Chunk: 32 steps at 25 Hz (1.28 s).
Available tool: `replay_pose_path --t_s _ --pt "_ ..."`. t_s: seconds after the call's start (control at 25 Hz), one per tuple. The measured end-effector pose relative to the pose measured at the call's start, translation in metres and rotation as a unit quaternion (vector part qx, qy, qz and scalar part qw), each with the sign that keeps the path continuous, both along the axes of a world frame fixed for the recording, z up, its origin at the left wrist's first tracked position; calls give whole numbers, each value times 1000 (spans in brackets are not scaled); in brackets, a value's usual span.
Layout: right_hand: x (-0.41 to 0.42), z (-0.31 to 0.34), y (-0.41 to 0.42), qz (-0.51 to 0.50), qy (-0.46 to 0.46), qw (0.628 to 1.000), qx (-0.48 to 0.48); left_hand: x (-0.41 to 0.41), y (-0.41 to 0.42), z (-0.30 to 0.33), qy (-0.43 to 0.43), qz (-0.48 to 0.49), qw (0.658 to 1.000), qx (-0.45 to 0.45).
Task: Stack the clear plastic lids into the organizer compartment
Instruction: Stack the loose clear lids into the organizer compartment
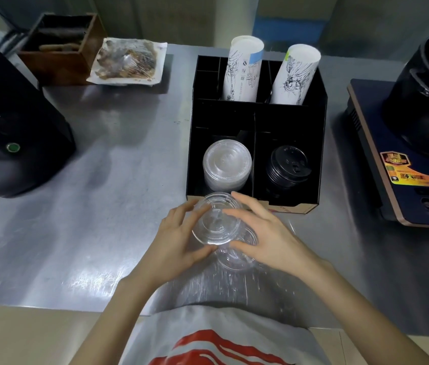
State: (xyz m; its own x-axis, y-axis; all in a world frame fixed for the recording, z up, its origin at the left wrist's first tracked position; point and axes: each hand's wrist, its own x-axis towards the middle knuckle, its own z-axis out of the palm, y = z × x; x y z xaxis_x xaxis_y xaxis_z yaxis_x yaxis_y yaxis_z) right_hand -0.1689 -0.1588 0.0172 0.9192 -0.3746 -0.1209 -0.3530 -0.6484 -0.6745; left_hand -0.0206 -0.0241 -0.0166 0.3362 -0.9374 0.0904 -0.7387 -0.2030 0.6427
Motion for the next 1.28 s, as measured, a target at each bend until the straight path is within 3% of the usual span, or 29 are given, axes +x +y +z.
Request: replay_pose_path --t_s 0.4,0.68,1.28 --pt "17 14 -38 -64 -36 997 -30 21 -45 25 39 -15 999 -27" --pt "42 17 -62 -88 -21 996 -26 46 -84 32 -27 -48 998 -9" --pt "54 12 -63 -95 -3 992 -86 46 -91 20 -93 -15 995 17"
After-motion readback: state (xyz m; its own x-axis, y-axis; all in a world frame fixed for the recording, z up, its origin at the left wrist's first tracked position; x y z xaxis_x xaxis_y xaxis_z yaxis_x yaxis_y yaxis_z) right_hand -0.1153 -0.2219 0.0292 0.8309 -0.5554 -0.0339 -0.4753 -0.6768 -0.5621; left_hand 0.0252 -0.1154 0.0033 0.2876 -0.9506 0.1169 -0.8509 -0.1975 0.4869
